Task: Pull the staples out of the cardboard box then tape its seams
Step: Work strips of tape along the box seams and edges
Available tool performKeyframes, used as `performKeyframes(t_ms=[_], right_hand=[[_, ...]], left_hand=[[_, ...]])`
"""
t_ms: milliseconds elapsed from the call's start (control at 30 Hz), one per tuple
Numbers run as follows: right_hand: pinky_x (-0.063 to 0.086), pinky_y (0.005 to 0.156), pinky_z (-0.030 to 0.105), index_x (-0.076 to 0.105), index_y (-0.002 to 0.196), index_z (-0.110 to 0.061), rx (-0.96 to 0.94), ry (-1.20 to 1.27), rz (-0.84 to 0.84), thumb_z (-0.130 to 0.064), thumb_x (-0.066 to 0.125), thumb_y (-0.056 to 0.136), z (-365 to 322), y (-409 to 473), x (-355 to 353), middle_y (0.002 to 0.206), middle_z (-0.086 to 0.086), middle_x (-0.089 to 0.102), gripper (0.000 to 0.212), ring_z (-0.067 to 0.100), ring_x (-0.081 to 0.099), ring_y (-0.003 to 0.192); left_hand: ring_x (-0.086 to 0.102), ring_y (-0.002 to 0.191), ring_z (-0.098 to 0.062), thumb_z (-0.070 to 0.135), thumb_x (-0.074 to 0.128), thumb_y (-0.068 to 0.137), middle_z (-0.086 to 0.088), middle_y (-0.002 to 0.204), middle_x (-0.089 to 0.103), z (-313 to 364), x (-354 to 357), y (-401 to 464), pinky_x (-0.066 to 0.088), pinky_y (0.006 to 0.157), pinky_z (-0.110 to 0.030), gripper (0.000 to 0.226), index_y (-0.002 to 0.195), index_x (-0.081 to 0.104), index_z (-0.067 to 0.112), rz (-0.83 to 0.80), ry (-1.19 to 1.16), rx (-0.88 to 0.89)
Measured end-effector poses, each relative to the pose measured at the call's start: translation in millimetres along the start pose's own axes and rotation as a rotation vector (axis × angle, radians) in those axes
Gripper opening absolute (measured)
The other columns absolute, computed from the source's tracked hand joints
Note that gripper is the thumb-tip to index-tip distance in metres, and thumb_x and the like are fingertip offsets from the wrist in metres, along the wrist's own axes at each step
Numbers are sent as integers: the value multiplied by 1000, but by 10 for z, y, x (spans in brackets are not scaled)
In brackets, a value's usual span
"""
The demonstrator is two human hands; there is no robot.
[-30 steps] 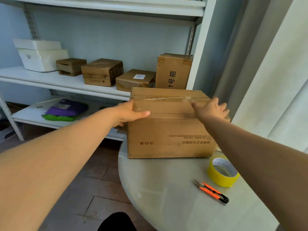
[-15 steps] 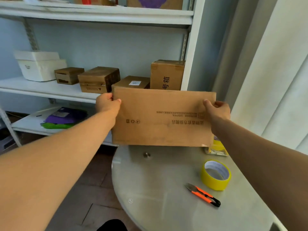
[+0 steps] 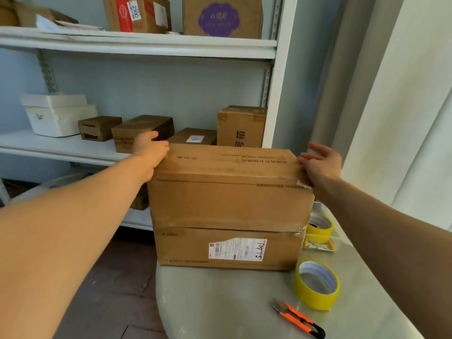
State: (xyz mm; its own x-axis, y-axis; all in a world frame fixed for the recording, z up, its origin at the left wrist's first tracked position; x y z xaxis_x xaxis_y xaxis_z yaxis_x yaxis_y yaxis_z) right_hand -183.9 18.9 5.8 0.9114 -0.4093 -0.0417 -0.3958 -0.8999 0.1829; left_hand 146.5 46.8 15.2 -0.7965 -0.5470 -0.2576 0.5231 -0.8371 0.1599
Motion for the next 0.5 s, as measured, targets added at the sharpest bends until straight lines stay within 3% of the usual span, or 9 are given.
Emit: performKeyframes(t_ms=[67,133,200,300,400,500], right_hand=[[47,69,18,53,131,-19,-14,-19,-17,4,53,92,31,7,13,117,4,62,46,17,61,101],[46,75,19,52,133,-19,-26,-50,-16,-5,57,93,56,-50,13,122,1,58,43,15,57,102],[44,81,25,53,132,-18,3,-55,29,-36,58,94,126,-148,-21,124,2,58,42,17,55,101],[41,93,38,58,125,-14,113,12,137,-64,32,93,332,-307,-88,123,8,59,65,26,53,107],[39,103,44,60,123,-14,212,58,201,-68,19,93,613,-515,-130,127,9,58,74,31,53,115],[33,107,44,51,135,-14,330,32,171,-64,17,95,922,-724,-112,139,14,50,73,34,45,126]], left_hand=[[45,128,-23,-11,46,88,-8,139,49,15,43,-14,40,107,-40,58,140,44,16,-26,89,63],[46,126,-24,-9,49,88,-8,135,49,-2,59,-62,41,105,-38,56,137,47,17,29,145,107],[50,119,-23,9,55,92,-7,129,54,-76,57,-177,43,100,-35,42,133,50,17,167,132,109],[49,104,-18,46,40,98,0,114,52,-274,123,-482,39,86,-33,44,127,50,16,291,-42,19],[47,112,-20,59,26,96,-4,123,48,-560,216,-783,34,90,-33,58,133,40,16,308,-198,12],[41,126,-28,55,31,96,-13,140,38,-935,318,-1043,34,98,-36,61,139,29,12,228,-86,29]])
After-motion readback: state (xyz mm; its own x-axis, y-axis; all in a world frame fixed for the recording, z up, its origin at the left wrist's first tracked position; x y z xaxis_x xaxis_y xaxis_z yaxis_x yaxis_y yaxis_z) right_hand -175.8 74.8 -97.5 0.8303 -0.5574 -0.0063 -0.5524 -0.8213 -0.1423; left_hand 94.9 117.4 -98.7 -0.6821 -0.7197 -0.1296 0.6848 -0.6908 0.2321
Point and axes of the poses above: each hand's wrist, its own y-axis towards the middle knuckle, its own x-axis out of the palm, z = x × y, the point moved 1 cm from there along y, towards the middle knuckle
